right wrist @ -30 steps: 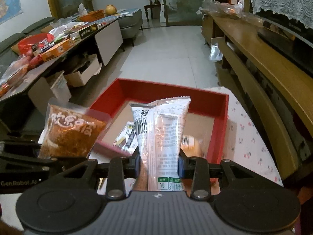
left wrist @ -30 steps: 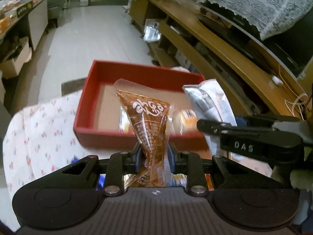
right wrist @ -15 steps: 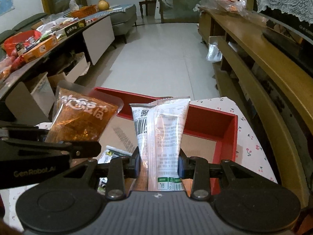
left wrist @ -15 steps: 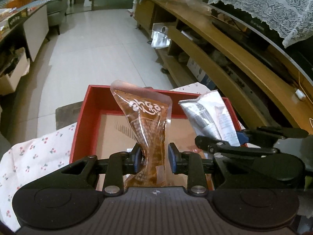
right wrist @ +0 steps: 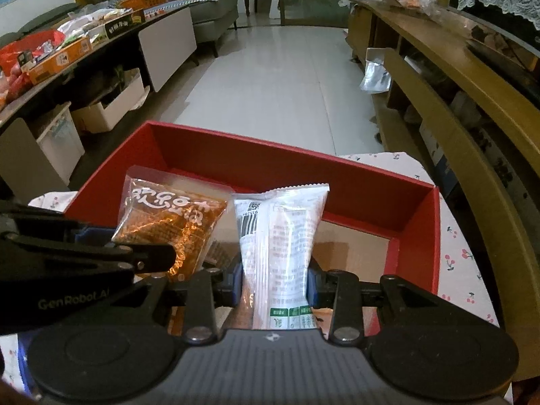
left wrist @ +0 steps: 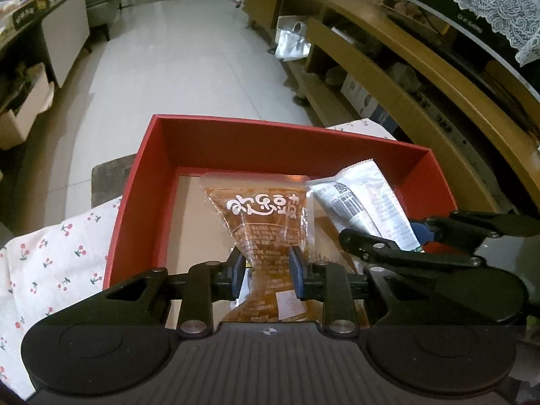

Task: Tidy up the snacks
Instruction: 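Open both tools to drop the bread pack and white bag in the box, then move both tools back over the remaining snacks on the table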

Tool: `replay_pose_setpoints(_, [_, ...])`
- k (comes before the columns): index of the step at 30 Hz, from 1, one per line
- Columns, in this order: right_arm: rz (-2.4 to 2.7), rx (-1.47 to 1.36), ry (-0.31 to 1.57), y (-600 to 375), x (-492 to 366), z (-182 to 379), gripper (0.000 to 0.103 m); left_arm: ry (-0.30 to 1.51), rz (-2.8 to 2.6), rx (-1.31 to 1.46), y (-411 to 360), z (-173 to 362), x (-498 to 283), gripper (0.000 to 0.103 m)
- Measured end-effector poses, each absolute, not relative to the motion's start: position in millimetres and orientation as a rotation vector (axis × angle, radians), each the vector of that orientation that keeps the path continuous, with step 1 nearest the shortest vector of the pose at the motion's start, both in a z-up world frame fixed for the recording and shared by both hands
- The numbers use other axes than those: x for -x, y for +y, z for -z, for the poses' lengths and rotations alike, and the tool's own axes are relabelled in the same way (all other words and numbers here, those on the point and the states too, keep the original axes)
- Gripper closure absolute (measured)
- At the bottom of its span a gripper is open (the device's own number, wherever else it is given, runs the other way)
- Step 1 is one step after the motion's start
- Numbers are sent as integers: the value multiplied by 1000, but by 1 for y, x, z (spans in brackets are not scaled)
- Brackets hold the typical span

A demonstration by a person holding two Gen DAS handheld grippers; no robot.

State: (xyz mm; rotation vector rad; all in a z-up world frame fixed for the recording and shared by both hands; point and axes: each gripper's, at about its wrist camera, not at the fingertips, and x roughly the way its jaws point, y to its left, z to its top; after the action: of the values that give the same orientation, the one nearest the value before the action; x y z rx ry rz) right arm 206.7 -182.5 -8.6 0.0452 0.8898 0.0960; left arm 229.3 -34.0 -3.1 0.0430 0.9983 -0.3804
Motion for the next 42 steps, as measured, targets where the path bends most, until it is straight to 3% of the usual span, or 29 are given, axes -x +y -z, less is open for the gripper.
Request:
replay_pose_setpoints(4, [-88, -37, 897, -182, -207, 8, 47, 986, 371, -59, -34, 0, -227, 61])
replay_pose_setpoints(9, [-68, -7, 890, -178, -206, 5, 42, 973, 342, -73, -30, -3, -225, 43])
replay_pose_setpoints(15, [-56, -16, 869, -179, -200, -6, 39, 941, 331, -72, -27, -15, -220, 34])
replay_pose_setpoints(42, [-82, -14, 824, -164, -138, -42, 35, 866, 326, -96, -3, -45, -162, 16])
